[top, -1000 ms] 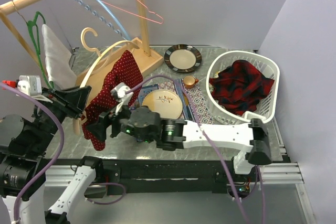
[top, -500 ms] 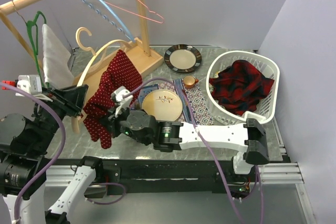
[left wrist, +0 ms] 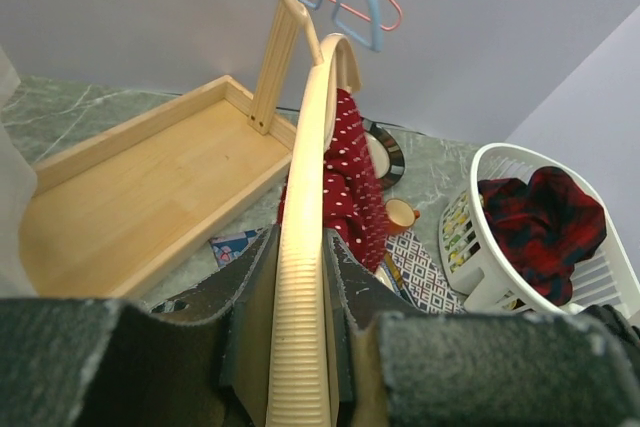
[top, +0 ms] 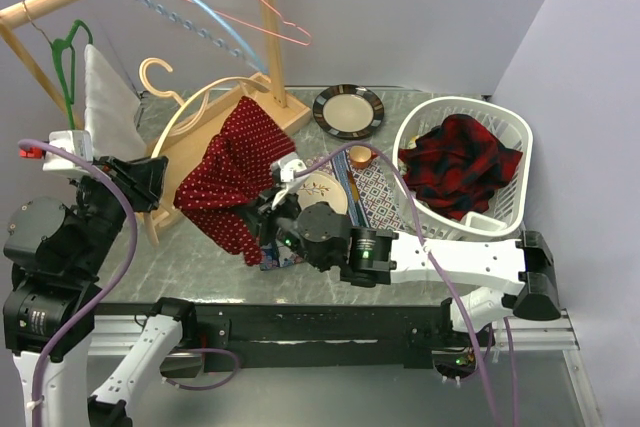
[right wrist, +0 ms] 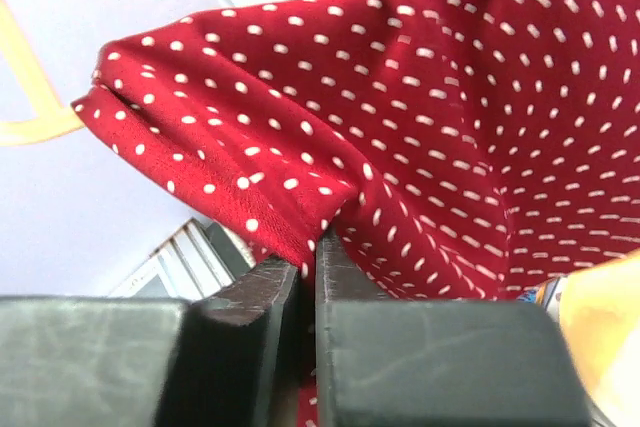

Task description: Remove the skirt from the hanger

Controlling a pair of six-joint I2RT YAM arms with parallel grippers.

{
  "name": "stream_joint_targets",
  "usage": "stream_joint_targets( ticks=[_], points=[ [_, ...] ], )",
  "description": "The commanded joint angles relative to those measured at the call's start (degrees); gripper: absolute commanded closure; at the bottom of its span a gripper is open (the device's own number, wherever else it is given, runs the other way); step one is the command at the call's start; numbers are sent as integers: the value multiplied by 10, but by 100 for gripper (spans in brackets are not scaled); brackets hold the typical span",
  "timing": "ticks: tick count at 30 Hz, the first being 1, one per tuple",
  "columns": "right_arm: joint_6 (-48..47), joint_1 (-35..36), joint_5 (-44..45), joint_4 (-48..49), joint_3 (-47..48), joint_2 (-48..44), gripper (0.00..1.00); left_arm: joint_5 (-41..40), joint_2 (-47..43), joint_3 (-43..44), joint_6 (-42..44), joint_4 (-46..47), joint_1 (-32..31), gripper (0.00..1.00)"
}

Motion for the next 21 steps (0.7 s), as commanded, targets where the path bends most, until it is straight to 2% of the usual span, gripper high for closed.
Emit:
stream_joint_targets(
  ticks=[1,6,9,10,11,12,14,18,21],
  points=[
    [-10,-19,23,2,-22,-30,100,-40,-9,11,26,83,3,99],
    [-16,-19,-17,14,-27,-24,100,-26,-3,7,16,90,3,99],
    [-18,-20,-8,8,-25,-27,100,-32,-2,9,17,89,3,99],
    [-20,-20,-10,6,-26,-29,80,-34,-2,9,17,88,3,99],
    [-21,-20,-14,7,-27,-32,72,-34,-1,11,17,86,3,99],
    [-21,-21,-24,9,-31,-38,68,-34,1,11,16,86,3,99],
    [-29,-20,-40,20,-35,-41,98,-30,1,12,13,90,3,99],
    [-29,-20,-56,31,-41,-34,100,-22,5,10,8,95,3,99],
    [-22,-20,-36,26,-42,-32,100,-24,7,11,8,96,3,99]
  ],
)
